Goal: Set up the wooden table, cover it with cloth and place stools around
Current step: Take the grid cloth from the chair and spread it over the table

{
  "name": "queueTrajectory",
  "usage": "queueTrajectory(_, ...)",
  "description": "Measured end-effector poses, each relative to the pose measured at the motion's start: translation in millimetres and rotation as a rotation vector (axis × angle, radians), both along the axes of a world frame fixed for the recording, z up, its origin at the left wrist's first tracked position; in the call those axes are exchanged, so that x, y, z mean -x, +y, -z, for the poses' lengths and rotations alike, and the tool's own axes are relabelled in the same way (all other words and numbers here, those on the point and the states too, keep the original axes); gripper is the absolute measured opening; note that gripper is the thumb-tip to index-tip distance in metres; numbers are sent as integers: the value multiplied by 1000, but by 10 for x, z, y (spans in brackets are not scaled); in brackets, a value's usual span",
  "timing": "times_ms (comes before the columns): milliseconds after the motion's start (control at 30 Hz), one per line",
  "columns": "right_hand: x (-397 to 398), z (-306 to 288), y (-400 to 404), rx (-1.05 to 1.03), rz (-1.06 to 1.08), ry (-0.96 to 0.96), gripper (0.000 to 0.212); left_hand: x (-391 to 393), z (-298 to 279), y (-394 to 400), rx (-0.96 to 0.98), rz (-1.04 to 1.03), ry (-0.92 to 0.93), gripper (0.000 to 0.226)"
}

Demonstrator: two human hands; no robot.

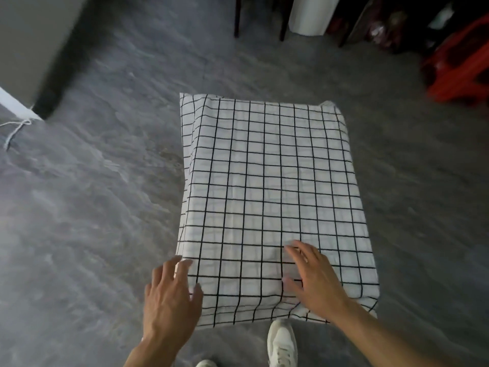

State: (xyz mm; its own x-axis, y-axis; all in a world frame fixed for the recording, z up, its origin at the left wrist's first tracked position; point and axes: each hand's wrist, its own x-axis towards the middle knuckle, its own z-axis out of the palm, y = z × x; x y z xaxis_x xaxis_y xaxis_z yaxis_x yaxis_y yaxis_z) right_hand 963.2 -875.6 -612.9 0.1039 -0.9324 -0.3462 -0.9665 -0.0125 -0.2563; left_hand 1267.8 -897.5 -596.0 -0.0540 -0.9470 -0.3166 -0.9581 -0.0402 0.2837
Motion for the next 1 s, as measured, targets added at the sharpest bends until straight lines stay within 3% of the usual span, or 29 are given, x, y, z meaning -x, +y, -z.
queueTrajectory(200,345,-30,-716,101,136,-60,58,773,-56,-792,35,78,65,48)
queueTrajectory(567,1288,153,-2132,131,147,-109,62,2110,72,-2070,-23,87,60,57)
queueTrajectory(733,1513,194,-2466,51,114,-76,85,2369,115,-2480,-32,134,27,61)
queueTrajectory(900,1619,199,-2774,-122,74,51,127,2529,163,-2776,-53,244,33,74)
queueTrajectory(1000,1632,230,-2868,-212,98,72,136,2650,243,-3068,-72,306,-15,84)
